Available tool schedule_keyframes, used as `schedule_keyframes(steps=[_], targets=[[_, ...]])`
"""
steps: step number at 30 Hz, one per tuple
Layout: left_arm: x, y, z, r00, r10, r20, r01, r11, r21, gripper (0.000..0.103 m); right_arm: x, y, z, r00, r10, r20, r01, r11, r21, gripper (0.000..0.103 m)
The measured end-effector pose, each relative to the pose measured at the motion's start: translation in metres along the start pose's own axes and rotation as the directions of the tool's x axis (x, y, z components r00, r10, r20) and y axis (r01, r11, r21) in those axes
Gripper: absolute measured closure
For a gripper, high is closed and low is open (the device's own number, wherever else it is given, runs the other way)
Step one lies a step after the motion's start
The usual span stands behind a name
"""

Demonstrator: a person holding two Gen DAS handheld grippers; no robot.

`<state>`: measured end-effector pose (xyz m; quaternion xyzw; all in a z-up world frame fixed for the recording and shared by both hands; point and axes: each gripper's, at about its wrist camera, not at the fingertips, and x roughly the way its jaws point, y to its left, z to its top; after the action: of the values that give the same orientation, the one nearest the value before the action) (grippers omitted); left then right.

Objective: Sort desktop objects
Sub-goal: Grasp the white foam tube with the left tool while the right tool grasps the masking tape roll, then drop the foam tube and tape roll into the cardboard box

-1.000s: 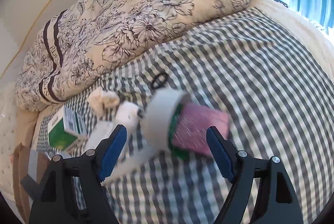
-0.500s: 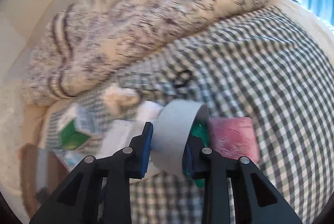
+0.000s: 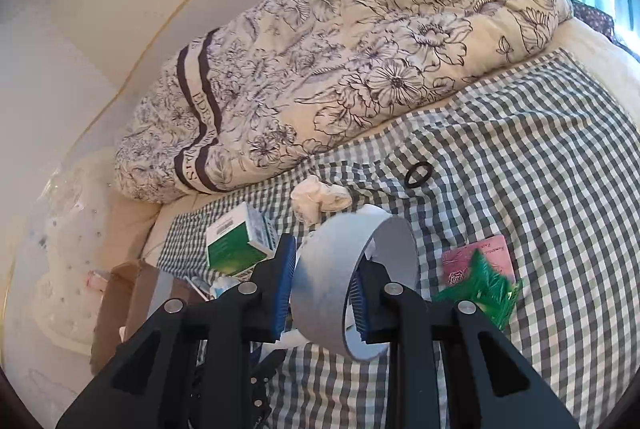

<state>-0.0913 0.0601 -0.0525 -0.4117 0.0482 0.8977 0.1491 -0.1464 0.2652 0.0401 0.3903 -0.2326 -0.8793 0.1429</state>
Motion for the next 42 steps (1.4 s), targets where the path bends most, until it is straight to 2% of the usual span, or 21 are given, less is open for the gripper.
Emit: schedule_keyframes(steps=[8, 10, 18, 25, 31, 37, 42], targets=[[-0.024, 0.000, 0.010, 0.999, -0.014, 0.041, 0.016, 0.999, -0.043, 0.094, -0.008, -0.008, -0.009, 1.000, 0.000, -0.019, 0.000, 1.000, 0.003, 0.078], [-0.035, 0.003, 0.013, 0.999, -0.009, 0.039, 0.011, 0.998, -0.060, 0.094, -0.010, -0.008, -0.012, 1.000, -0.008, -0.024, 0.008, 1.000, -0.011, 0.083], [-0.099, 0.027, 0.038, 0.992, 0.078, 0.101, -0.067, 0.991, -0.116, 0.095, -0.013, 0.018, -0.027, 0.996, 0.043, -0.080, -0.049, 0.996, -0.068, 0.086], [-0.153, 0.059, 0.049, 0.976, 0.168, 0.139, -0.147, 0.978, -0.149, 0.095, -0.015, 0.082, -0.047, 0.985, 0.123, -0.120, -0.142, 0.977, -0.161, 0.086], [-0.205, 0.094, 0.051, 0.946, 0.269, 0.179, -0.235, 0.954, -0.188, 0.095, -0.008, 0.153, -0.065, 0.966, 0.203, -0.161, -0.237, 0.941, -0.240, 0.086], [-0.243, 0.145, 0.028, 0.925, 0.332, 0.183, -0.283, 0.926, -0.249, 0.095, 0.005, 0.234, -0.084, 0.938, 0.280, -0.204, -0.332, 0.893, -0.303, 0.086], [-0.259, 0.192, -0.001, 0.901, 0.398, 0.171, -0.334, 0.890, -0.311, 0.094, 0.028, 0.294, -0.100, 0.914, 0.311, -0.259, -0.387, 0.859, -0.334, 0.086]])
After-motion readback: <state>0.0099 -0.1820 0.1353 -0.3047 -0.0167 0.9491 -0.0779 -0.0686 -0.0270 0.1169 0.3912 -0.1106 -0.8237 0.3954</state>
